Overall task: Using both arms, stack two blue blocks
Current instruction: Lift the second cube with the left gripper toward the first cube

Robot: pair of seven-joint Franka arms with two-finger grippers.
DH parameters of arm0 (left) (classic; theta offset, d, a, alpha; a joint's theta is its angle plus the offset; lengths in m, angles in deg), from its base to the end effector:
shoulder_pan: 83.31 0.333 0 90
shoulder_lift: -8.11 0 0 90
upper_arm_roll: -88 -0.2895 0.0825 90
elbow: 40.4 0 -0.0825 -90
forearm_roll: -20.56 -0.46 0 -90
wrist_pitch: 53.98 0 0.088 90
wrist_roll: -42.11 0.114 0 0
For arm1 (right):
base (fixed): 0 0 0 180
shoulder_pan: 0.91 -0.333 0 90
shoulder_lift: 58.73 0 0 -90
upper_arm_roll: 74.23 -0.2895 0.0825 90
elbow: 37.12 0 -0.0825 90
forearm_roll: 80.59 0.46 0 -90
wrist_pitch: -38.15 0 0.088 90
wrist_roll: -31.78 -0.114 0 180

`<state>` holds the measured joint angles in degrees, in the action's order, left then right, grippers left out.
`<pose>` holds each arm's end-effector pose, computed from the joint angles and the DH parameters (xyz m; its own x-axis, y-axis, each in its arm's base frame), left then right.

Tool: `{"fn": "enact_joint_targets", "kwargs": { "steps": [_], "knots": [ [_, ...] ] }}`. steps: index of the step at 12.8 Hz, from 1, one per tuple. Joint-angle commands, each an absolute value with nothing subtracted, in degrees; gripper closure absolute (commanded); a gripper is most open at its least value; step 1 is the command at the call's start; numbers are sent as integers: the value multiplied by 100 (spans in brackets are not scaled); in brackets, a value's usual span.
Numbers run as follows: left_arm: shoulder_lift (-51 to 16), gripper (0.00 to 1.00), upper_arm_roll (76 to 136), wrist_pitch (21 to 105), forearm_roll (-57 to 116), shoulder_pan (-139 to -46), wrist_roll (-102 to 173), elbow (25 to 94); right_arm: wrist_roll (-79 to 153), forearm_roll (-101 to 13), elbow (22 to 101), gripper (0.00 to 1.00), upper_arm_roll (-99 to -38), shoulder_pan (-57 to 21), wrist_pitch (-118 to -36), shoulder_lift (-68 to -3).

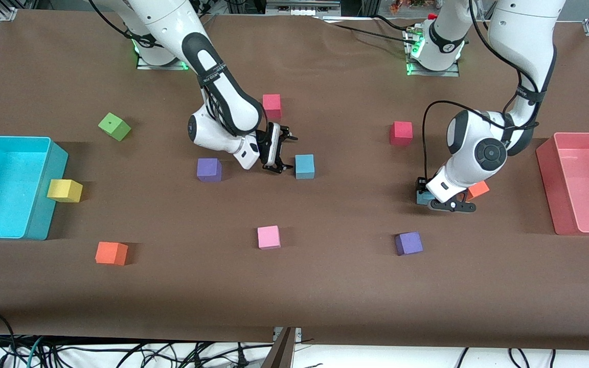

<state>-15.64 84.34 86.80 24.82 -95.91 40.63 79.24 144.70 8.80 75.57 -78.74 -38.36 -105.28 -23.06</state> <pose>0.6083 -0.0940 0.1273 0.9960 -0.0766 -0.0450 -0.0759 -0.9970 0.0175 0.4629 0.4176 0.0502 0.3047 0.6523 0.6940 0.9474 -0.1327 -0.2913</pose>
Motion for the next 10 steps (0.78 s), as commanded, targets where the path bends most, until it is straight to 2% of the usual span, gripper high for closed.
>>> {"fn": "enact_joint_targets", "kwargs": {
  "steps": [1, 3, 7, 10],
  "knots": [
    [-887, 100, 8414, 8087, 2793, -9806, 4054, 7801, 14875, 1047, 7705, 0, -7906, -3783, -10449, -2358],
    [-753, 100, 8422, 7612, 3233, -10184, 3755, 7432, 14928, 1038, 7723, 0, -7906, -3774, -10449, -2358],
    [-840, 100, 8422, 7382, 3260, -11308, 2379, 6720, 15008, 1047, 7732, 0, -7906, -3756, -10449, -2358],
    [-1366, 100, 8422, 6908, 3208, -12090, 937, 5895, 15113, 1222, 7714, 0, -7906, -3756, -10441, -2340]
  ]
}}
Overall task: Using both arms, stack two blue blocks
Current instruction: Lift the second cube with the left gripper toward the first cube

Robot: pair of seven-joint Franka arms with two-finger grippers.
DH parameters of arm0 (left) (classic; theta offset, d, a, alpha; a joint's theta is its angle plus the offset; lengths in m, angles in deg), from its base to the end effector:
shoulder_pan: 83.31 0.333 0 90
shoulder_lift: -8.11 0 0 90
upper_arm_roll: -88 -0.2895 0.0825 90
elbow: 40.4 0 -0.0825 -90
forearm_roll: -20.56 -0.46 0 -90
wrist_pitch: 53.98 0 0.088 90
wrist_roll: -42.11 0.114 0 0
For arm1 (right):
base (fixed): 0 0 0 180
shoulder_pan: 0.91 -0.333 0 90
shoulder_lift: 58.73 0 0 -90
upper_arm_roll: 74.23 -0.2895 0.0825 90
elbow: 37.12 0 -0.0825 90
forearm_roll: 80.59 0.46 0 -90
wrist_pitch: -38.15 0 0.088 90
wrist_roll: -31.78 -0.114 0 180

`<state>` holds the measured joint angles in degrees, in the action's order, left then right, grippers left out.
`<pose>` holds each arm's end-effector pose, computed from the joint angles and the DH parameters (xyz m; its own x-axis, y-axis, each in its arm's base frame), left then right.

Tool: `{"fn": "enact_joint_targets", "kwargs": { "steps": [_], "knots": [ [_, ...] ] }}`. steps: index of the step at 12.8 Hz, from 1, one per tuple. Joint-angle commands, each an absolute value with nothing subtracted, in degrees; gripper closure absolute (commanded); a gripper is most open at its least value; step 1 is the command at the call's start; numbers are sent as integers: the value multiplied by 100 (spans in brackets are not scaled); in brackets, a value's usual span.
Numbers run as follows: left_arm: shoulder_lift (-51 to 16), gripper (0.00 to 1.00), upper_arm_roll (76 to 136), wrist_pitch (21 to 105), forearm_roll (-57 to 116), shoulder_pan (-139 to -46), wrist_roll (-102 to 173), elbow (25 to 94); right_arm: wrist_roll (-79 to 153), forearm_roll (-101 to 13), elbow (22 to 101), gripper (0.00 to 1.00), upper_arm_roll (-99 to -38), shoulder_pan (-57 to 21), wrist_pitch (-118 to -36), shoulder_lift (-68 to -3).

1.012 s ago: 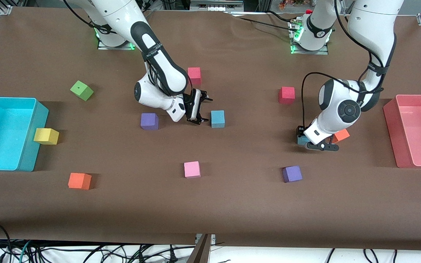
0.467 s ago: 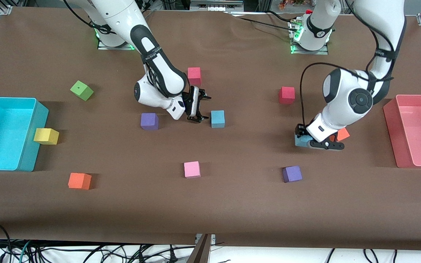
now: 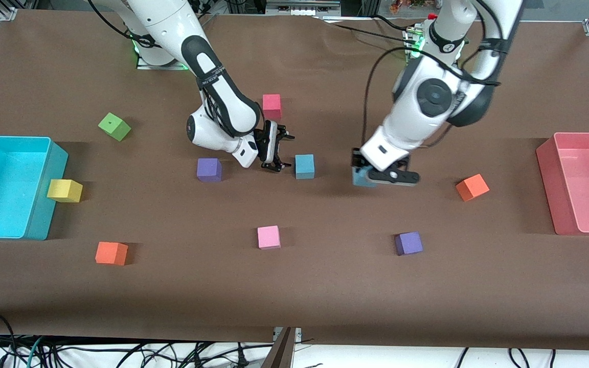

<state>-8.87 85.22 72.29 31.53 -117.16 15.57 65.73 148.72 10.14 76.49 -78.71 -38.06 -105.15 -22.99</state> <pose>0.5852 -0.3625 0.2954 0.9994 0.0259 -0.0221 0.0289 -0.9880 0.1516 0.4588 0.4102 0.0433 0.2693 0.6550 0.7060 0.9583 -0.1098 -0.2637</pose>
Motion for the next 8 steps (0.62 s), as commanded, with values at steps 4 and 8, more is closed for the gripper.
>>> {"fn": "enact_joint_targets", "kwargs": {
  "steps": [4, 8],
  "knots": [
    [-2078, 100, 8414, 6924, 3217, -12742, -340, 5279, 15122, 1310, 7679, 0, -7906, -3765, -10441, -2279],
    [-2624, 100, 8405, 6959, 3199, -12927, -710, 4856, 15122, 1337, 7679, 0, -7906, -3765, -10441, -2287]
  ]
}}
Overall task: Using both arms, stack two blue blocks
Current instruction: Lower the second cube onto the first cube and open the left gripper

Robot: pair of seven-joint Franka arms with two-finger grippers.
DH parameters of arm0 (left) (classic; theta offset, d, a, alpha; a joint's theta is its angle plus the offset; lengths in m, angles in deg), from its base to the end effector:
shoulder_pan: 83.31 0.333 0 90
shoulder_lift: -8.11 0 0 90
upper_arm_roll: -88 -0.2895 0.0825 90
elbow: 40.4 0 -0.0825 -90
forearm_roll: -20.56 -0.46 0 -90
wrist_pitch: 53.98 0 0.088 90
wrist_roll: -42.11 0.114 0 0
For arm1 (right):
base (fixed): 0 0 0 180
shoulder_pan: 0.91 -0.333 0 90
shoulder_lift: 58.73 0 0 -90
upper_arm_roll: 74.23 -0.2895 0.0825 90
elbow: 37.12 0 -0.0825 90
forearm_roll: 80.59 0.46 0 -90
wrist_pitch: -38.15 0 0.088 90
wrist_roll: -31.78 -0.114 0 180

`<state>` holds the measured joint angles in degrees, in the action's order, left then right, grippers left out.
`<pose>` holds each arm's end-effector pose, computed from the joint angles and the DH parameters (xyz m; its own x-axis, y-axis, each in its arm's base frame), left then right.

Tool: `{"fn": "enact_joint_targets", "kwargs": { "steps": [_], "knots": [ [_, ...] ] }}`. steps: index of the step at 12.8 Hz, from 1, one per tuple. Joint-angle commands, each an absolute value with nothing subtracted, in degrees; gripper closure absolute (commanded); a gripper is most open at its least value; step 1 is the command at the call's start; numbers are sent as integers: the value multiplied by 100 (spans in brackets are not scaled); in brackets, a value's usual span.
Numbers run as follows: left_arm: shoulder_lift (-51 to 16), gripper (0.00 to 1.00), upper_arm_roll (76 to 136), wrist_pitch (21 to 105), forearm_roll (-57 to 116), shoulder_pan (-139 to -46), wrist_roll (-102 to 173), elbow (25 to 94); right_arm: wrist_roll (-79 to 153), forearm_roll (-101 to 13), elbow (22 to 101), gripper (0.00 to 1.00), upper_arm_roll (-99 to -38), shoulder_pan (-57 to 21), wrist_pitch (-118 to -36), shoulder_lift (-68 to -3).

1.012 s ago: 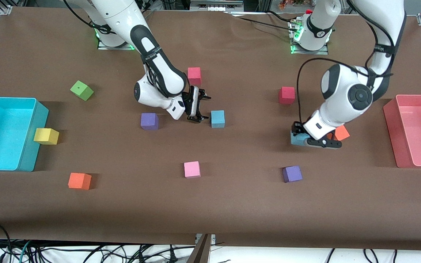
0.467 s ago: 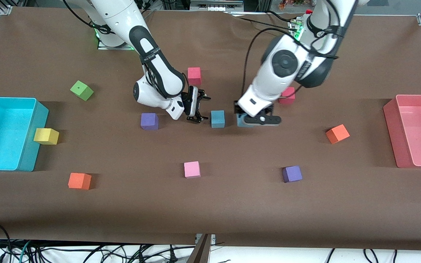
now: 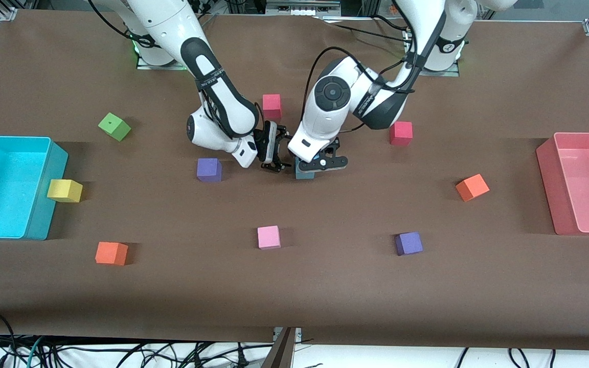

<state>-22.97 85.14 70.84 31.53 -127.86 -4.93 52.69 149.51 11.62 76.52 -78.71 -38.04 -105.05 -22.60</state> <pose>0.5428 -0.4983 0.2361 0.9778 0.1882 -0.0926 0.1968 -0.9759 0.0945 0.4570 0.4088 0.0389 0.2816 0.6464 0.7091 0.9553 -0.1200 -0.2700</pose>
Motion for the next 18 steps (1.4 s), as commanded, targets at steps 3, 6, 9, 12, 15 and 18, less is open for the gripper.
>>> {"fn": "enact_joint_targets", "kwargs": {
  "steps": [3, 6, 9, 12, 15, 18],
  "knots": [
    [-2704, 100, 8387, 6986, 3181, -12928, -720, 4837, 15122, 1337, 7670, 0, -7906, -3774, -10449, -2287],
    [-2713, 100, 8396, 6986, 3173, -12928, -694, 4872, 15122, 1337, 7670, 0, -7906, -3774, -10449, -2287],
    [-2678, 100, 8396, 6977, 3173, -12919, -685, 4925, 15122, 1337, 7670, 0, -7906, -3774, -10449, -2287],
    [-2669, 100, 8414, 6925, 3173, -12963, -685, 5039, 15122, 1337, 7670, 0, -7906, -3774, -10449, -2287],
    [-2643, 100, 8431, 6916, 3164, -12998, -641, 5162, 15122, 1337, 7635, 0, -7906, -3774, -10449, -2279],
    [-2651, 100, 8449, 6916, 3164, -13007, -632, 5171, 15113, 1337, 7635, 0, -7906, -3783, -10449, -2279]
  ]
}}
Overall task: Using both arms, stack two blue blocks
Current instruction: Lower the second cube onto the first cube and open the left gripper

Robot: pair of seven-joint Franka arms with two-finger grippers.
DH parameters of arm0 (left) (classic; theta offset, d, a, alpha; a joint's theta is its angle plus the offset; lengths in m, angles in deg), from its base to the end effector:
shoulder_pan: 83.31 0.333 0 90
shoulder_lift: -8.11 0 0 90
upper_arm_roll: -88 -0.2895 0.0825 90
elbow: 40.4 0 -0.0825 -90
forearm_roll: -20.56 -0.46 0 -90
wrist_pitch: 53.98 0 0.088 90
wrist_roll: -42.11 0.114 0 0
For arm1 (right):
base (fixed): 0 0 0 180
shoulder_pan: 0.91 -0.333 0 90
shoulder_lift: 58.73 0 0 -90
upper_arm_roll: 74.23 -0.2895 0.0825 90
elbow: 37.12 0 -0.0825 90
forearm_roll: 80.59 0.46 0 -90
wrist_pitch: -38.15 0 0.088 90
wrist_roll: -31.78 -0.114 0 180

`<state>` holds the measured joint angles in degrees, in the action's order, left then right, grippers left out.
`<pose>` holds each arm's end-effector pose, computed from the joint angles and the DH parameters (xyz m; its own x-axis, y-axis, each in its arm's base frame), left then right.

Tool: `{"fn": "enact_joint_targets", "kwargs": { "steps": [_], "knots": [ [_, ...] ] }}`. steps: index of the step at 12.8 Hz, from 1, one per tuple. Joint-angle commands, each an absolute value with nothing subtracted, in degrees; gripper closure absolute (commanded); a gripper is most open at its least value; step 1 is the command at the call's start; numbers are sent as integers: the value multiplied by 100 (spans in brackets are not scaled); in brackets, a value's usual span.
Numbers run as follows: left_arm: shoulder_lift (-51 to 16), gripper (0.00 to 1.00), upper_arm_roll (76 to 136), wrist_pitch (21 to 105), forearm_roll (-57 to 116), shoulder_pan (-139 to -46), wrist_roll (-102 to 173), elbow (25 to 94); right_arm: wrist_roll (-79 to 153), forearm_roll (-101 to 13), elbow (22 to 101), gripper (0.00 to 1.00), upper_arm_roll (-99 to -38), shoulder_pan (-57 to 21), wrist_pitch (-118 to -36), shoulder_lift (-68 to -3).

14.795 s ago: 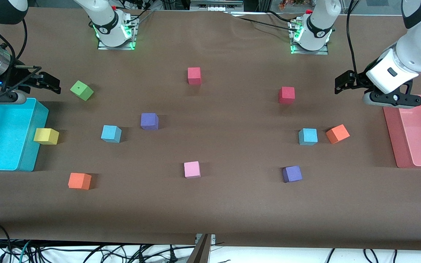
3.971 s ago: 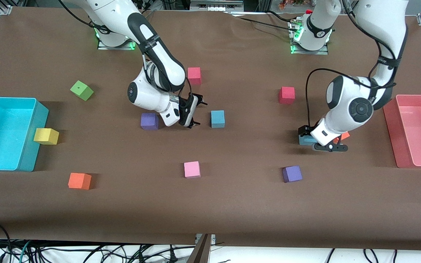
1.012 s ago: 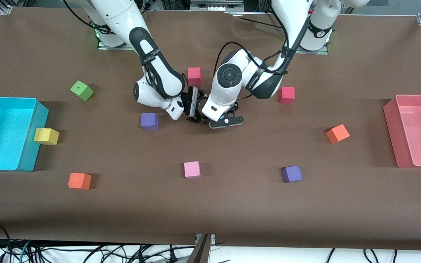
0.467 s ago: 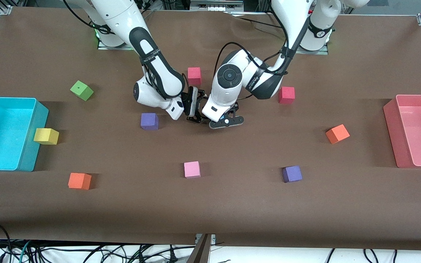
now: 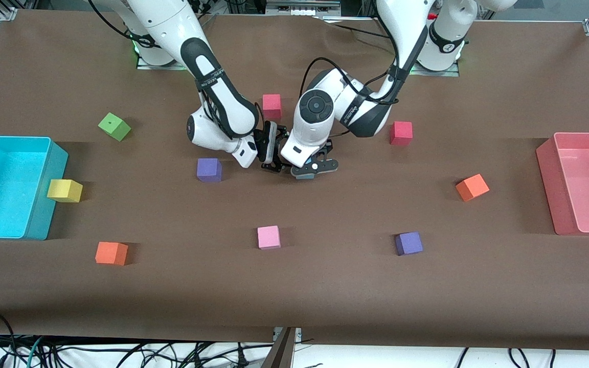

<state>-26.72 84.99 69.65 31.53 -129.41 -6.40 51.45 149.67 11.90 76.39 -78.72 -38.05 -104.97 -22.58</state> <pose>0.5278 -0.5096 0.1973 0.9729 0.1909 -0.1304 0.1974 -0.9796 0.0385 0.4575 0.4098 0.0396 0.2819 0.6429 0.7122 0.9554 -0.1202 -0.2696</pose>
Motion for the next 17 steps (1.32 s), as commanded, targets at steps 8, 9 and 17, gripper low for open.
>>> {"fn": "enact_joint_targets", "kwargs": {
  "steps": [8, 9, 17],
  "knots": [
    [-2731, 100, 8449, 6977, 3164, -13016, -641, 5171, 15105, 1346, 7556, 0, -7906, -3792, -10458, -2217],
    [-2739, 89, 8449, 6977, 3164, -13016, -641, 5171, 15104, 1346, 7556, 0, -7906, -3792, -10458, -2217],
    [-2661, 0, 8449, 6942, 3225, -13007, -667, 5154, 15104, 1346, 7512, 0, -7906, -3792, -10467, -2208]
  ]
}}
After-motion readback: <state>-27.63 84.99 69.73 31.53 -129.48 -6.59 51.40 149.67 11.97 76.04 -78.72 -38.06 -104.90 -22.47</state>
